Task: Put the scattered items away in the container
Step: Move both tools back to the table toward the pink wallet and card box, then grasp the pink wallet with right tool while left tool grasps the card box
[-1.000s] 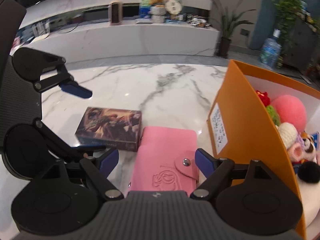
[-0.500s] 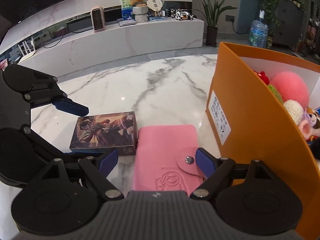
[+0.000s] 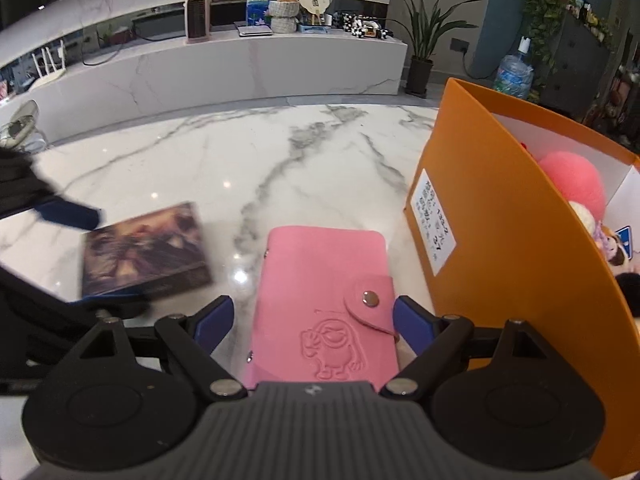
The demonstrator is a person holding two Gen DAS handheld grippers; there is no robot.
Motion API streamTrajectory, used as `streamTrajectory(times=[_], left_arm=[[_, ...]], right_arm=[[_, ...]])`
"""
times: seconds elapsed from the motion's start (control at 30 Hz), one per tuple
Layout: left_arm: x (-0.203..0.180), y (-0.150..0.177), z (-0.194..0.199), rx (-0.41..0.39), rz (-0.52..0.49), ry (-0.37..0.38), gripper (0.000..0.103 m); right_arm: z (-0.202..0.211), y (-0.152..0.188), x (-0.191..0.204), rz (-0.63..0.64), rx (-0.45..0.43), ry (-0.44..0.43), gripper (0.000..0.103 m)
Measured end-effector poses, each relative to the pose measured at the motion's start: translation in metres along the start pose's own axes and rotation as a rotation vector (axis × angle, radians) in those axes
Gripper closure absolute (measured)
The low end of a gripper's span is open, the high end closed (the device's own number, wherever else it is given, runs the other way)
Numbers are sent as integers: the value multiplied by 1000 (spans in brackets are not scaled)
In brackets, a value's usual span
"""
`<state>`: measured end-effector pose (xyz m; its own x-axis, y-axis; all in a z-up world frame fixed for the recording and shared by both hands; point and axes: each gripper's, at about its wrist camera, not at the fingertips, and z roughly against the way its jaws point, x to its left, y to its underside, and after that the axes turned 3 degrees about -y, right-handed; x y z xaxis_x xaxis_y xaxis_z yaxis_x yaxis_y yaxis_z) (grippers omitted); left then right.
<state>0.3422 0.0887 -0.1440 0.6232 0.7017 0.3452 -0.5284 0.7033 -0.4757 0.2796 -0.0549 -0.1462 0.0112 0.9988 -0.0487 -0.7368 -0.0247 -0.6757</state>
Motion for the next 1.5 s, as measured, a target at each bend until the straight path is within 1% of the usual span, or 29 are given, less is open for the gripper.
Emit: streamTrajectory(times=[0.1, 0.2, 0.4, 0.57, 0.63, 0.7, 0.77, 0.8, 0.97, 1.13, 1.3, 1.4, 1.5], left_arm=[[-1, 8, 6, 21, 80, -47, 28], [-1, 13, 10, 33, 148, -84, 28], [-6, 26, 21, 48, 222, -123, 29], [-15, 37, 35, 67, 292, -163, 29], [-18, 43, 42, 77, 325, -172, 30], [-23, 50, 49, 86, 353, -181, 30], [-29, 58, 58, 98, 363, -185, 30], [-32, 62, 62, 105, 369, -186, 31], [-43, 79, 81, 147, 411, -191, 31], [-60, 96, 102, 172, 454, -192, 31], [-83, 111, 123, 188, 479, -190, 32], [-94, 116, 135, 197, 515, -168, 33], [-102, 120, 147, 195, 553, -122, 35]], right_arm=[[-3, 0, 2, 1, 4, 13, 12], [-6, 1, 4, 4, 1, 12, 6], [-10, 6, 7, 34, -22, 8, 0], [-11, 11, 6, 39, -68, -9, 0], [-9, 11, 7, 57, -56, -20, 1], [-6, 13, 8, 67, -52, -28, 4], [1, 17, 9, 84, -56, -25, 17], [4, 19, 9, 94, -57, -27, 19], [21, 34, 12, 160, -33, -81, 19], [54, 67, 14, 225, -5, -134, 19], [85, 97, 5, 285, 46, -175, 20], [101, 113, -3, 307, 73, -186, 20], [114, 126, -11, 334, 95, -199, 20]])
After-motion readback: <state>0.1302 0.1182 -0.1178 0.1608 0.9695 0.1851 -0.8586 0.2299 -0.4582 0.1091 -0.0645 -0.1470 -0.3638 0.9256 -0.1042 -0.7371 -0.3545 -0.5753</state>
